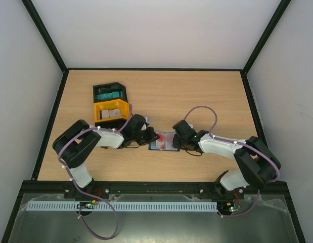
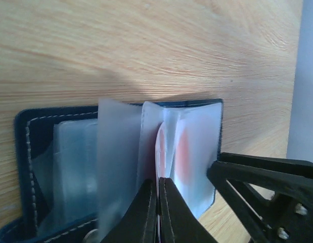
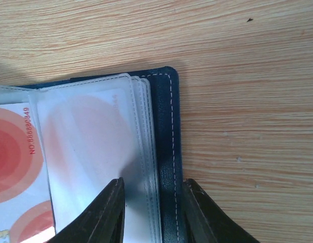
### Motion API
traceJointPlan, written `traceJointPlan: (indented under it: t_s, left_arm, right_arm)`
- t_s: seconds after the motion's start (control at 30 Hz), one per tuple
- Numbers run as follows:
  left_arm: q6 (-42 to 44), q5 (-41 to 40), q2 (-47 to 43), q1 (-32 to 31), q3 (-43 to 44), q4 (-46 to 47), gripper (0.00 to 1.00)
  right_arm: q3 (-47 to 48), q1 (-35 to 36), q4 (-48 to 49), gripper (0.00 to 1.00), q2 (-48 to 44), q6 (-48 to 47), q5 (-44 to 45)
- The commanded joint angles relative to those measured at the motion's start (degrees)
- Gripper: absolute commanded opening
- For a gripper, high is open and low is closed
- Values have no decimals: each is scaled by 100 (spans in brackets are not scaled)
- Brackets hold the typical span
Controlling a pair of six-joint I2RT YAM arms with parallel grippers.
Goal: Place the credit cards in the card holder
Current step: Insert the credit card into the card holder.
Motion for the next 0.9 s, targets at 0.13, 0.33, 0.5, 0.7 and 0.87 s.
traceJointPlan:
  t_s: [0.13, 0.33, 0.5, 0.7, 0.87]
  left_arm:
    - [-291, 171, 315, 14, -100, 527, 2]
    - [-544, 180, 202, 14, -256, 730, 3]
    - [-521, -231, -233, 5, -427, 510, 2]
    - [-514, -175, -380, -35, -489, 730, 3]
    - [-423, -120, -212, -74, -350, 698, 2]
  right_arm:
    - [-191, 41, -70, 29, -45, 100, 84]
    - [-235, 43, 8, 29, -48, 143, 75]
    - [-250, 38, 44, 29, -42, 154, 88]
    - [-255, 44, 62, 29, -45, 156, 85]
    - [-274, 41, 112, 29, -24, 141, 56]
